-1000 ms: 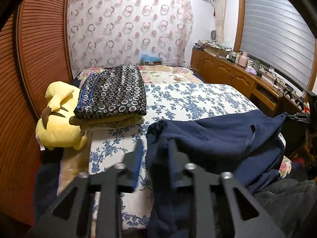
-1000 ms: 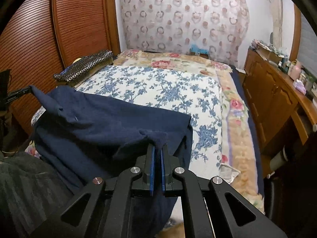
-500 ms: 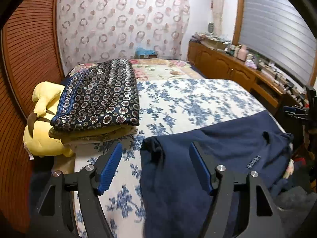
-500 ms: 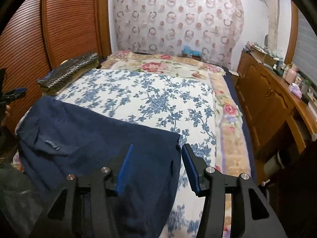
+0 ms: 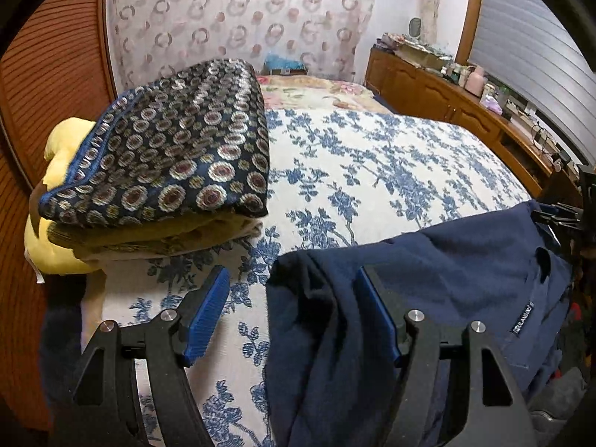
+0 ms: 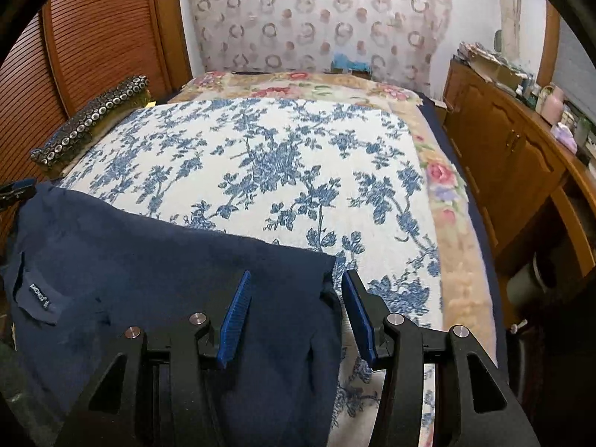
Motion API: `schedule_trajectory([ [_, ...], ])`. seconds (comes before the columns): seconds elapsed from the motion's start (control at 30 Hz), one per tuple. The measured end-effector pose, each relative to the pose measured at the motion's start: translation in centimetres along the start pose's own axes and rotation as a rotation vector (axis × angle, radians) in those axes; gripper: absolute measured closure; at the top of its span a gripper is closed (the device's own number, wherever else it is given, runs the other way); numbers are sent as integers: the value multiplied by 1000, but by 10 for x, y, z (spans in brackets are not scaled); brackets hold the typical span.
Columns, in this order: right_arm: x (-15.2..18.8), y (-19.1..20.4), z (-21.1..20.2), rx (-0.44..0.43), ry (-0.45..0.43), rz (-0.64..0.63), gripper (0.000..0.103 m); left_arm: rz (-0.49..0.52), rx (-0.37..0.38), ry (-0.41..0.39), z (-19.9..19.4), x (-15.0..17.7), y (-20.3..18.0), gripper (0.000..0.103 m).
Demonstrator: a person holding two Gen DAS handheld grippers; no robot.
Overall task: Fold small clothes
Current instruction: 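Lower the folded edge and open both grippers, then grasp the folded shirt edge with both grippers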
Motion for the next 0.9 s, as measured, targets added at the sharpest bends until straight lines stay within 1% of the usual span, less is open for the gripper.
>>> schedule_trajectory([
  [0.07, 4, 1, 4, 2, 19, -2, 51, 1, 2, 16, 5, 3, -1, 32],
  [0.1, 5, 1, 4, 4, 15, -3, 47, 0, 2, 24, 7, 6, -1, 32],
  [0.3, 8, -3, 0, 22, -5, 11, 37, -18, 11, 68, 19, 16, 3, 31],
  [0.47, 9, -4, 0, 32, 0, 18, 31, 7, -3, 59, 21, 18, 0, 26],
  [0.6, 9, -5, 3, 35, 18, 21, 30, 22, -13, 58, 22, 18, -2, 25],
  [0.73, 6, -6, 3, 56, 64, 47, 30, 24, -13, 58, 22, 17, -2, 24],
  [0.8, 6, -5, 2, 45, 66, 51, 30, 26, -15, 59, 22, 17, -2, 24],
  [0.9, 6, -4, 3, 54, 71, 42, 30, 26, -15, 59, 22, 17, -1, 24],
])
Point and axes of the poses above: each gripper's, at about its wrist camera, not at the fingertips, and z roughly the way its jaws point, y to its left, x to its underside, the point moved 4 cm from there along z, roughly the way its jaws point, and after that the axes turned 10 degrees about -y, right-handed, at the moved point
